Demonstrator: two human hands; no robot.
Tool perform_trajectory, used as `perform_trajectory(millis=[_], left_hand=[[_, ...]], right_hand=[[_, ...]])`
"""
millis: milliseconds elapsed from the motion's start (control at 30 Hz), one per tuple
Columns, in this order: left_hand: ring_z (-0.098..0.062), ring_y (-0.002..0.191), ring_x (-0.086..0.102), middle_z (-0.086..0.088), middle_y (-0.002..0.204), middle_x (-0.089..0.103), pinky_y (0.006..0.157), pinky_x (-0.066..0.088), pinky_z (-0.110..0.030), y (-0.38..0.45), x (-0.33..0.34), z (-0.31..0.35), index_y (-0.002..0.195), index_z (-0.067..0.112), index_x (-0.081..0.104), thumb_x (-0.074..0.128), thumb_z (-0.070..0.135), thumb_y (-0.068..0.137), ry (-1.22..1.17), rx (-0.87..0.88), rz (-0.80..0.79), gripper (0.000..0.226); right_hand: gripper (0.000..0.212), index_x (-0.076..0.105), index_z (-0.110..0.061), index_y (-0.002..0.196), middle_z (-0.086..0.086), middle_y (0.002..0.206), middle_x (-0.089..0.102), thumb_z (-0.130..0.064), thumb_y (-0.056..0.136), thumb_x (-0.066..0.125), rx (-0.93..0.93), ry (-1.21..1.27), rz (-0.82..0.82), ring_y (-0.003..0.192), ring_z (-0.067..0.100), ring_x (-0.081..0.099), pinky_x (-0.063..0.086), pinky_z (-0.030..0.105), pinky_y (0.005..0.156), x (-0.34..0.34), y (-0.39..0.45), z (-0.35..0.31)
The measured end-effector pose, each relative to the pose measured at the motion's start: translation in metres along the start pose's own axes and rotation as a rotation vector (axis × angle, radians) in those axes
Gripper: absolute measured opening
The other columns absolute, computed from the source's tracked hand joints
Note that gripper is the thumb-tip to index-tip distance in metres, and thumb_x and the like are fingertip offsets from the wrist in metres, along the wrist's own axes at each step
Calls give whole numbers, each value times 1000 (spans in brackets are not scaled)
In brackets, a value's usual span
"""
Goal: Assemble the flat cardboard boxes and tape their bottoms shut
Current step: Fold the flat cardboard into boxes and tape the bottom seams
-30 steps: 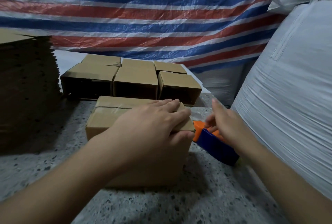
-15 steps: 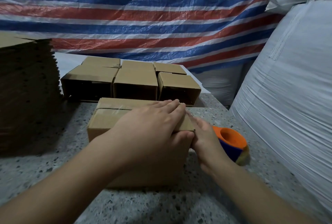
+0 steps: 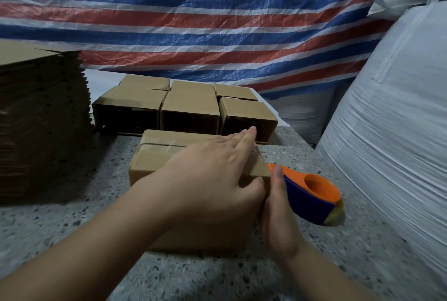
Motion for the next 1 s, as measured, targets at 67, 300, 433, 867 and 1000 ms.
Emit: perform_trajectory(millis=[67, 300, 433, 867, 1000], left_hand=[[0, 146, 11, 9, 164, 8, 101, -1, -11, 0, 1, 0, 157, 27, -6, 21, 68, 85, 1, -1, 15, 86], [1, 131, 35, 9, 150, 41, 103, 24, -8, -8, -22, 3, 147, 23, 38, 28, 59, 95, -161, -39, 309, 64], [-6, 112, 51, -3, 125, 62, 93, 38, -22, -29, -39, -8, 126, 10, 58, 35, 43, 98, -190, -161, 661, 49], [22, 107, 46, 45, 115, 51, 87, 43, -26, -103, 28, -49, 142, 43, 40, 46, 62, 92, -869, -619, 595, 53], [19, 91, 57, 39, 100, 63, 74, 44, -23, -83, -3, -75, 107, 50, 60, 52, 51, 94, -934, -652, 512, 15]], right_hand=[[75, 56, -46, 138, -10, 137, 63, -90, 79, 38, 38, -36, -3, 131, 7, 55, 52, 18, 94, -1, -6, 4], [90, 16, -62, 150, -34, 159, 22, -101, 68, 26, -91, -301, 114, 139, -21, 21, 24, 27, 116, -12, -4, -10], [82, 7, -61, 148, -36, 161, 11, -95, 76, 27, -212, -429, 131, 149, -9, 9, 15, 34, 123, -9, -7, -11], [58, 61, -37, 115, -28, 98, 70, -80, 87, 35, -281, -440, 228, 90, -7, 67, 49, 6, 69, -6, -8, -7], [59, 57, -37, 50, -14, 45, 52, -81, 82, 35, -189, -573, 347, 42, 0, 48, 34, 12, 43, -8, 26, -50]])
Point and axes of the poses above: each hand's wrist, its own y-axis towards the middle knuckle, its own x-axis out of the palm, z = x × y, the point moved 3 cm from there along y, towards the middle knuckle
